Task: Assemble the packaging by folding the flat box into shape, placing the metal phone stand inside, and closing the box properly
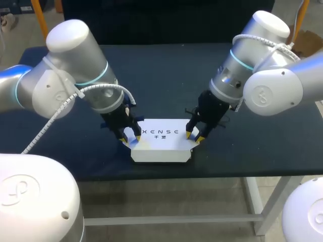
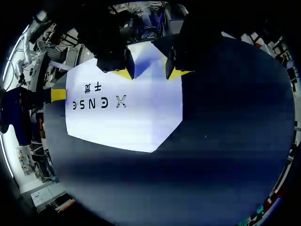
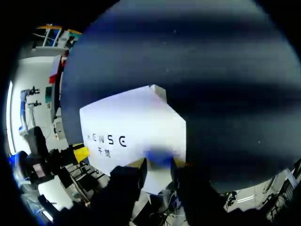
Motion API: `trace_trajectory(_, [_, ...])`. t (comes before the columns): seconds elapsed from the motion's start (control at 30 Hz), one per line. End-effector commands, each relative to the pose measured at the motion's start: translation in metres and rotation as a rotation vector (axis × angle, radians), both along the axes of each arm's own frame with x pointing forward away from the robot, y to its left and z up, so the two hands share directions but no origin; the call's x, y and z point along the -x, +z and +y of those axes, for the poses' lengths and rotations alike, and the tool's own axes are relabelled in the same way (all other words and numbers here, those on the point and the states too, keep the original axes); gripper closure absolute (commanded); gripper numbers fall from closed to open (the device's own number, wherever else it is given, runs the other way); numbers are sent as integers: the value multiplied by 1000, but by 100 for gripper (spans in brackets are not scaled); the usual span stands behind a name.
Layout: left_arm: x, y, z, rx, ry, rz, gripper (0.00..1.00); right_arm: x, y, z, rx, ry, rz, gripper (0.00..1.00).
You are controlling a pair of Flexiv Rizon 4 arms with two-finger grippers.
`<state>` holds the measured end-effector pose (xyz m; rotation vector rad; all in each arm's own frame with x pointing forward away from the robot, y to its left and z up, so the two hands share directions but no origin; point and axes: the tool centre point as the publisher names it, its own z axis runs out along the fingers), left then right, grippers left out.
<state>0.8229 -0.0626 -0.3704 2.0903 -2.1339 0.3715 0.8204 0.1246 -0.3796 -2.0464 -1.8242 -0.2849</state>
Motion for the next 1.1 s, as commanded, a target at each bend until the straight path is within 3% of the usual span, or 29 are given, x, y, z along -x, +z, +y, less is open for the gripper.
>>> trace_trajectory(0.03, [0, -3, -1, 3, 0, -3, 55, 1, -2, 1, -10, -2, 3, 62])
trace_trajectory(0.47, [-1, -3, -2, 6, 1, -3, 55, -1, 2, 0, -29, -11, 5, 53])
trace_trajectory(0.8, [-1, -3, -2, 6, 1, -3, 53, -1, 2, 0, -29, -11, 5, 54])
trace_trajectory(0.93, [-1, -3, -2, 6, 1, -3, 58, -1, 2, 0, -29, -11, 5, 54])
trace_trajectory(1.1, [-1, -3, -2, 6, 1, -3, 54, -1, 2, 0, -29, -11, 5, 54])
